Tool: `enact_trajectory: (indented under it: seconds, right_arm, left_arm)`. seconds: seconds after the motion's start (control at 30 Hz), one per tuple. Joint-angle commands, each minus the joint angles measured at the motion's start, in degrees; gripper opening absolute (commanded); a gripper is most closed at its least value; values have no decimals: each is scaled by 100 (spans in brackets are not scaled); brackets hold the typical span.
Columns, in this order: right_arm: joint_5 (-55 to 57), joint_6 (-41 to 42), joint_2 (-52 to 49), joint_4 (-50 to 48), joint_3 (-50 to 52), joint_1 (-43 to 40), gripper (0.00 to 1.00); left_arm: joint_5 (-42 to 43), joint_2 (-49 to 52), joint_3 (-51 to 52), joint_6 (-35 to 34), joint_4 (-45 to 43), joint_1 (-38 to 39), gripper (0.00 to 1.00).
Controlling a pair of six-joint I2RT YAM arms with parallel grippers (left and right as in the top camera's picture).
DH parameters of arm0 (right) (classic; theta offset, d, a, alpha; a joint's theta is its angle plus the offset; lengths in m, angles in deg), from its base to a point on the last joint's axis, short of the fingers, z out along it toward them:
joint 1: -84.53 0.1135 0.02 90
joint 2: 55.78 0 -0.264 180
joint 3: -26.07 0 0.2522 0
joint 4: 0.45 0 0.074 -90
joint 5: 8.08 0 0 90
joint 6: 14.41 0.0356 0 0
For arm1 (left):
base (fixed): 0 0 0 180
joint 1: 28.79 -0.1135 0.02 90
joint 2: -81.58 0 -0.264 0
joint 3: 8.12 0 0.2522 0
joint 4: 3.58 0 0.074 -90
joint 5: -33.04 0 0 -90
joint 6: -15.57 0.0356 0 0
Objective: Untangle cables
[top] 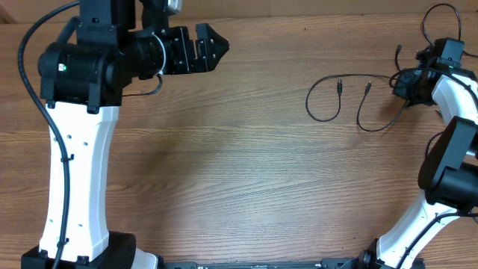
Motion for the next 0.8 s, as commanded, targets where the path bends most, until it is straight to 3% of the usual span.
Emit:
enact_trajectory:
  seconds: [0.0, 0.53, 0.57, 0.63, 0.77]
  right_arm:
    - [-48, -50, 20, -177, 59, 31, 4]
    - [0, 0, -737, -192, 63, 31, 4]
    - [0, 2, -737, -175, 63, 31, 17]
    - [2, 20, -728, -133, 59, 31, 100]
    - [4, 339, -704, -11, -7, 17, 100]
  left_arm:
    - [-258, 17, -50, 7, 9, 140, 100]
    - [-444, 17, -50, 44, -107, 214, 100]
    - [-442, 17, -50, 44, -111, 214, 100]
    - [-439, 17, -50, 44, -109, 214, 100]
    - [-439, 17, -50, 42, -120, 214, 100]
